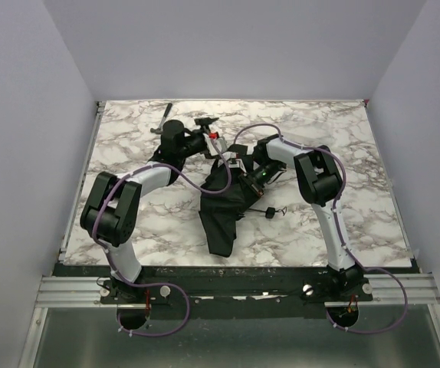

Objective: Put away the umbrella

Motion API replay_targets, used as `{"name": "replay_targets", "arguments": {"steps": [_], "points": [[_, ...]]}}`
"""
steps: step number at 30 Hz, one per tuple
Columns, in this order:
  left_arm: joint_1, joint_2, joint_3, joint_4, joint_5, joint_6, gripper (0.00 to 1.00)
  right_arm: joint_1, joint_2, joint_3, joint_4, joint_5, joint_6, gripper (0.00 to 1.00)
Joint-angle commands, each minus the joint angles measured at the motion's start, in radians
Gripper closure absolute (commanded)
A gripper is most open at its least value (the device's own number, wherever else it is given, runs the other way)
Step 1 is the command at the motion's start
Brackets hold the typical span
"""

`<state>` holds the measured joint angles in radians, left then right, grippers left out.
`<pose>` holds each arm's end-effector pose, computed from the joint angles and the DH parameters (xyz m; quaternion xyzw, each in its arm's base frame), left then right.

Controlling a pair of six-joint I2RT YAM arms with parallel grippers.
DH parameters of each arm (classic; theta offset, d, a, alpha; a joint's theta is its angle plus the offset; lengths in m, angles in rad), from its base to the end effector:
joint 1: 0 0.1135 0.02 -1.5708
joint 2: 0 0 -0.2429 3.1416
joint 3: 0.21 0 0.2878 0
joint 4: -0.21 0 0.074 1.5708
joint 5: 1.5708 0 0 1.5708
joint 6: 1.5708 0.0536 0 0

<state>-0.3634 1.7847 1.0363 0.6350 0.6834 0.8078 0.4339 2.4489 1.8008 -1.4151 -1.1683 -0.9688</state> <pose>0.3931 -0.1857 0.1902 0.5745 0.4625 -0.1056 0.6671 0.3627 0.2224 0.0628 0.4193 -0.7048 -0.5696 0.0547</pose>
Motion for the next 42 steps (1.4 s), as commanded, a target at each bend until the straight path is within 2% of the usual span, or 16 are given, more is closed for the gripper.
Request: {"name": "replay_targets", "arguments": {"steps": [1,5,8,10,12,13,15,19,23,26,33,38,42], "points": [[0.032,-0.059,0.054,-0.005,-0.159,-0.062,0.11,-0.009,0.037,-0.011,-0.005,0.028,0.011,1.0],[0.05,-0.114,0.048,-0.022,-0.251,-0.132,0.07,-0.009,0.04,-0.026,-0.005,0.036,0.01,1.0],[0.076,-0.214,-0.008,-0.031,-0.222,-0.202,0.04,-0.009,0.047,-0.021,-0.005,0.035,0.018,1.0],[0.118,-0.303,-0.047,-0.073,-0.081,-0.269,0.02,-0.01,0.057,-0.005,-0.006,0.042,0.04,1.0],[0.165,-0.394,-0.07,-0.184,0.144,-0.292,0.02,-0.009,0.068,0.014,-0.006,0.046,0.07,1.0],[0.17,-0.443,-0.084,-0.258,0.247,-0.23,0.02,-0.01,0.074,0.021,-0.005,0.049,0.08,0.99],[0.147,-0.527,-0.119,-0.474,0.351,0.008,0.02,-0.01,0.088,0.036,-0.006,0.053,0.093,0.99],[-0.001,-0.623,-0.108,-0.886,0.246,0.257,0.04,-0.009,0.104,0.047,-0.005,0.085,0.109,0.98],[-0.172,-0.604,-0.145,-1.009,0.096,0.354,0.05,-0.009,0.098,0.049,-0.006,0.107,0.099,0.98],[-0.235,-0.521,-0.118,-1.107,0.005,0.405,0.05,-0.009,0.096,0.047,-0.006,0.111,0.093,0.98],[-0.256,-0.479,-0.149,-1.112,-0.077,0.399,0.05,-0.009,0.101,0.043,-0.005,0.122,0.078,0.97],[-0.258,-0.323,-0.127,-1.02,-0.212,0.371,0.04,-0.009,0.1,0.039,-0.005,0.135,0.066,0.96],[-0.272,-0.232,-0.098,-0.99,-0.257,0.377,0.04,-0.009,0.088,0.041,-0.005,0.128,0.062,0.94]]}}
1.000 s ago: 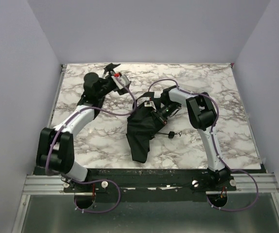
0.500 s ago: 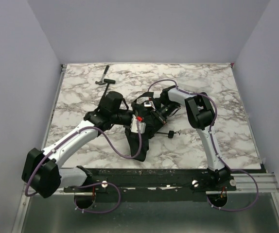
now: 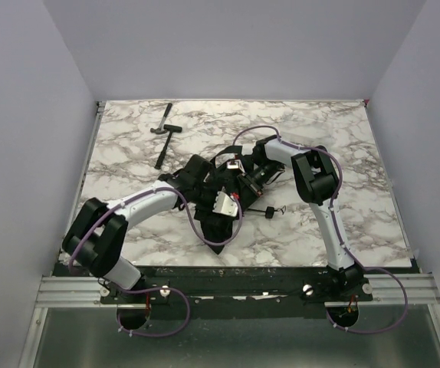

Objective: Put away the umbrella

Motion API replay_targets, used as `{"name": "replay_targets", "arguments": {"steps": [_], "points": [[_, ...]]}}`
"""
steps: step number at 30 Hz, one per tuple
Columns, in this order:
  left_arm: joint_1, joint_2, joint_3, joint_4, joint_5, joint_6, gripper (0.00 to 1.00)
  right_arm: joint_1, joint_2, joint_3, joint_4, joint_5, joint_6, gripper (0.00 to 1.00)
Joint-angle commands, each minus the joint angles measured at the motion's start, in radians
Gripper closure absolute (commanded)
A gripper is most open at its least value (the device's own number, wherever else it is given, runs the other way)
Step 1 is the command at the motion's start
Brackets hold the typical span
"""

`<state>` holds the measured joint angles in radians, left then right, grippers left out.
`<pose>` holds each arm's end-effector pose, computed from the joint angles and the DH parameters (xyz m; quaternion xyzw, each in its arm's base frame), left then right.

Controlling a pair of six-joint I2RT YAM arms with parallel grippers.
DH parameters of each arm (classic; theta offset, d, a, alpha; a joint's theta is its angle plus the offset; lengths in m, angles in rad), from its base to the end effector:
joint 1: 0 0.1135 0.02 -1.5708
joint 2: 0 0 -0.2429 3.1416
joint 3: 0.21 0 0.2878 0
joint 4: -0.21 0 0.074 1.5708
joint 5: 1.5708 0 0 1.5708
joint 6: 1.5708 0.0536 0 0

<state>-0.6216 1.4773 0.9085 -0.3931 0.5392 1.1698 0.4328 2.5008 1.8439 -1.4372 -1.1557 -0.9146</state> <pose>0.2567 -0.2177 0.1558 0.7677 0.5124 -0.1664 0.3469 0.3666 0.2234 0.0515 0.3944 -0.7205 -0.5641 0.0845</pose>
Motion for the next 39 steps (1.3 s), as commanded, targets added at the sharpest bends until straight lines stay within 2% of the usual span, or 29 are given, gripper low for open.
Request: {"name": "replay_targets", "arguments": {"steps": [1,3,5,8,9,10,13,17,23,26,32,39], "points": [[-0.023,0.094,0.027,0.058,-0.144,0.016,0.05,-0.009,0.034,0.0,0.017,0.115,0.006,0.93],[-0.031,0.136,0.021,0.102,-0.202,0.008,0.1,-0.01,0.028,-0.001,0.017,0.123,0.0,0.9],[-0.031,0.178,0.04,0.113,-0.242,-0.038,0.21,-0.01,0.008,-0.014,0.016,0.131,-0.017,0.8],[-0.033,0.223,0.096,0.055,-0.255,-0.07,0.45,-0.011,-0.039,-0.038,0.016,0.145,-0.044,0.64],[-0.031,0.229,0.108,0.042,-0.248,-0.081,0.57,-0.014,-0.062,-0.048,0.016,0.156,-0.057,0.6],[-0.03,0.232,0.118,0.026,-0.236,-0.089,0.61,-0.017,-0.082,-0.059,0.017,0.164,-0.072,0.54],[-0.028,0.235,0.147,-0.039,-0.199,-0.088,0.65,-0.039,-0.162,-0.092,0.017,0.171,-0.112,0.42],[-0.01,0.237,0.191,-0.12,-0.142,-0.097,0.69,-0.076,-0.248,-0.123,0.017,0.197,-0.155,0.31],[0.005,0.252,0.238,-0.194,-0.097,-0.099,0.7,-0.125,-0.262,-0.115,0.018,0.245,-0.167,0.28],[0.006,0.265,0.253,-0.209,-0.097,-0.101,0.7,-0.155,-0.274,-0.125,0.052,0.304,-0.155,0.2],[0.006,0.301,0.314,-0.239,-0.114,-0.137,0.7,-0.206,-0.428,-0.105,0.098,0.326,-0.161,0.19],[-0.01,0.319,0.406,-0.273,-0.104,-0.217,0.7,-0.206,-0.592,-0.135,0.147,0.247,-0.168,0.17]]}}
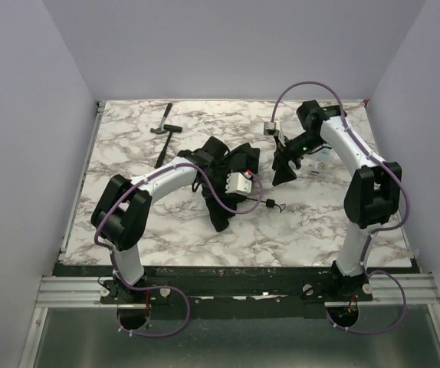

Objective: Put away the umbrella

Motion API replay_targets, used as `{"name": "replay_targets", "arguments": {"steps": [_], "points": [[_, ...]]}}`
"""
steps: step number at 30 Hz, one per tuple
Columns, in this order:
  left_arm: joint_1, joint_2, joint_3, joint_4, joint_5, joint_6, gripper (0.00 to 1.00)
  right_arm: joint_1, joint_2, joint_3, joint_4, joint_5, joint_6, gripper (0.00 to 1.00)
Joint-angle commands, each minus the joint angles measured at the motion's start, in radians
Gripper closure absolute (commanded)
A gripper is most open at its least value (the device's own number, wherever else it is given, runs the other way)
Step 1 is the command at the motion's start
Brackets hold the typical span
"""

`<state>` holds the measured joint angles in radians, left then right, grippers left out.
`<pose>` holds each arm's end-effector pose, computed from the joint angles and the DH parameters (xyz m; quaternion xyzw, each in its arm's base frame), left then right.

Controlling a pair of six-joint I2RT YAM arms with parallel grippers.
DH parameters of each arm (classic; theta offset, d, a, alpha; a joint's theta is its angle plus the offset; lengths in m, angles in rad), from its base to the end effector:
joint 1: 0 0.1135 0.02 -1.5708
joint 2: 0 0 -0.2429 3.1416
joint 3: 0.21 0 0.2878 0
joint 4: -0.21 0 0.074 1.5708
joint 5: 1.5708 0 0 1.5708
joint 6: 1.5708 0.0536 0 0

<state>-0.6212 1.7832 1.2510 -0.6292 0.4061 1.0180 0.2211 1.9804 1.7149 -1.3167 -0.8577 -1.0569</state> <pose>0.3075 -0.2461 0.1468 0.7289 0.6246 -0.1543 0.2341 0.3842 0.1279 0.2113 -0.5405 0.7314 0.3821 0.1640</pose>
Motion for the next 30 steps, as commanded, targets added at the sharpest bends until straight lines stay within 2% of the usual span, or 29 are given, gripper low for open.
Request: {"name": "replay_targets", "arguments": {"steps": [1,7,13,17,20,22,24,25,27,30], "points": [[-0.019,0.018,0.071,-0.037,0.024,-0.085,0.7,0.006,-0.083,-0.018,0.031,-0.059,-0.028,0.17],[-0.059,0.062,0.132,-0.038,0.011,-0.251,0.71,0.003,-0.175,-0.123,0.093,-0.064,-0.023,0.17],[-0.063,0.178,0.292,-0.138,0.001,-0.522,0.73,-0.044,-0.283,-0.189,0.132,-0.094,-0.023,0.16],[-0.063,0.252,0.334,-0.211,-0.014,-0.698,0.77,-0.078,-0.346,-0.249,0.149,-0.112,-0.048,0.16],[-0.067,0.241,0.232,-0.146,-0.027,-0.829,0.77,-0.079,-0.409,-0.342,0.168,-0.139,-0.144,0.14],[-0.067,0.204,0.131,-0.044,-0.023,-0.922,0.76,-0.079,-0.454,-0.413,0.182,-0.166,-0.236,0.12],[-0.07,0.183,0.063,0.013,0.0,-1.004,0.74,-0.078,-0.497,-0.472,0.182,-0.197,-0.348,0.05],[-0.072,0.176,0.045,0.038,-0.004,-1.049,0.73,-0.078,-0.52,-0.504,0.176,-0.214,-0.423,0.01],[-0.082,0.179,0.03,0.064,0.0,-1.106,0.71,-0.077,-0.551,-0.558,0.169,-0.239,-0.559,0.0],[-0.098,0.194,0.039,0.079,-0.005,-1.154,0.66,-0.069,-0.577,-0.61,0.2,-0.287,-0.636,0.01]]}}
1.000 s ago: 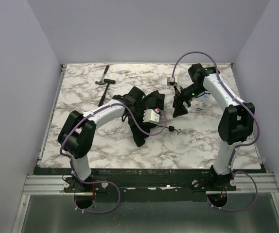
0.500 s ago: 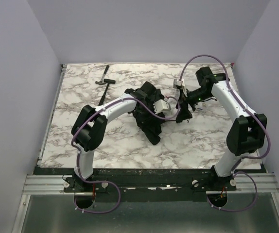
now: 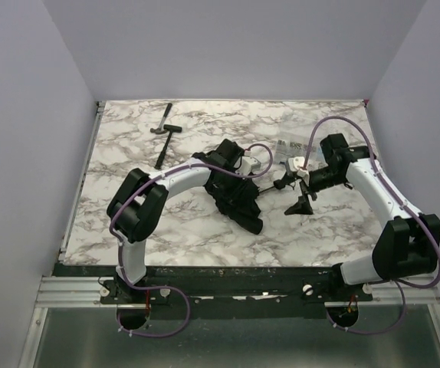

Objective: Put away the umbrella

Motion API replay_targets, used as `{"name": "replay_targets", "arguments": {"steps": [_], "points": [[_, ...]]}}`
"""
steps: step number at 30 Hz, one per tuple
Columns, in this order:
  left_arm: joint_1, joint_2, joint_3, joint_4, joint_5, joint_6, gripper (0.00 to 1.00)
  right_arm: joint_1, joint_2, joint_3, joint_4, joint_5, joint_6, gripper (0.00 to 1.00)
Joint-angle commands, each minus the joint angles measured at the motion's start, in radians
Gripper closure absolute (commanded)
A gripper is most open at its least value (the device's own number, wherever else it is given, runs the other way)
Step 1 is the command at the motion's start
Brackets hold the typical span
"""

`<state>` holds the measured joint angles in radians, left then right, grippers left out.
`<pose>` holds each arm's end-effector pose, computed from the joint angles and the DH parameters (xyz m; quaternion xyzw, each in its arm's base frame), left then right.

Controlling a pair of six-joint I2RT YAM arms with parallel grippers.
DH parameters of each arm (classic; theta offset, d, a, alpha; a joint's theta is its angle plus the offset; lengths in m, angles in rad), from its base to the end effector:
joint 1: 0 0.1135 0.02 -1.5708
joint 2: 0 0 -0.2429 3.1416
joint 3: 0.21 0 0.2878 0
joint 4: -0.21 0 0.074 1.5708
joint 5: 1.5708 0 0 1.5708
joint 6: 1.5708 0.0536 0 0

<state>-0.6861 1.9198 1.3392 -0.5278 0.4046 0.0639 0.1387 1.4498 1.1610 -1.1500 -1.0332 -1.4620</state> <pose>0.3165 -0.2864 0.1272 0.3921 0.8704 -0.2549 0.1538 0.2818 0.0858 0.2314 -0.6453 0.5809 0.3536 0.3481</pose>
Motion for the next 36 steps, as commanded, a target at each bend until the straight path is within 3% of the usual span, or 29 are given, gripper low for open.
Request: {"name": "replay_targets", "arguments": {"steps": [1,3,6,9,16,21,23,24,25,26,31,36], "points": [[-0.033,0.063,-0.041,-0.026,-0.004,-0.215,0.64,0.025,-0.046,-0.057,0.039,-0.113,-0.233,0.0],[-0.035,0.059,-0.034,-0.021,-0.003,-0.236,0.56,0.044,-0.044,-0.051,0.043,-0.102,-0.239,0.0],[-0.035,0.015,-0.034,-0.01,-0.02,-0.245,0.35,0.076,-0.052,-0.046,0.07,-0.068,-0.232,0.0],[-0.034,-0.056,-0.034,0.015,-0.018,-0.249,0.24,0.131,-0.062,-0.041,0.119,-0.003,-0.204,0.0],[0.002,-0.231,-0.071,0.102,0.009,-0.294,0.21,0.285,-0.072,-0.028,0.19,0.133,-0.173,0.0],[0.048,-0.386,-0.187,0.166,-0.012,-0.313,0.21,0.379,-0.052,0.001,0.18,0.214,-0.193,0.0],[0.075,-0.461,-0.252,0.2,-0.035,-0.318,0.2,0.441,-0.042,-0.029,0.252,0.293,-0.158,0.0],[0.09,-0.502,-0.295,0.221,-0.05,-0.326,0.17,0.472,-0.033,-0.046,0.299,0.344,-0.132,0.0],[0.117,-0.538,-0.336,0.252,-0.072,-0.342,0.06,0.505,-0.021,-0.063,0.358,0.386,-0.101,0.01],[0.147,-0.573,-0.391,0.291,-0.075,-0.378,0.01,0.527,-0.004,-0.072,0.412,0.429,-0.067,0.01],[0.384,-0.675,-0.652,0.566,0.061,-0.638,0.01,0.599,0.068,-0.057,0.592,0.574,0.026,0.0],[0.451,-0.649,-0.731,0.656,0.005,-0.767,0.02,0.658,0.112,-0.045,0.605,0.678,-0.004,0.0]]}}
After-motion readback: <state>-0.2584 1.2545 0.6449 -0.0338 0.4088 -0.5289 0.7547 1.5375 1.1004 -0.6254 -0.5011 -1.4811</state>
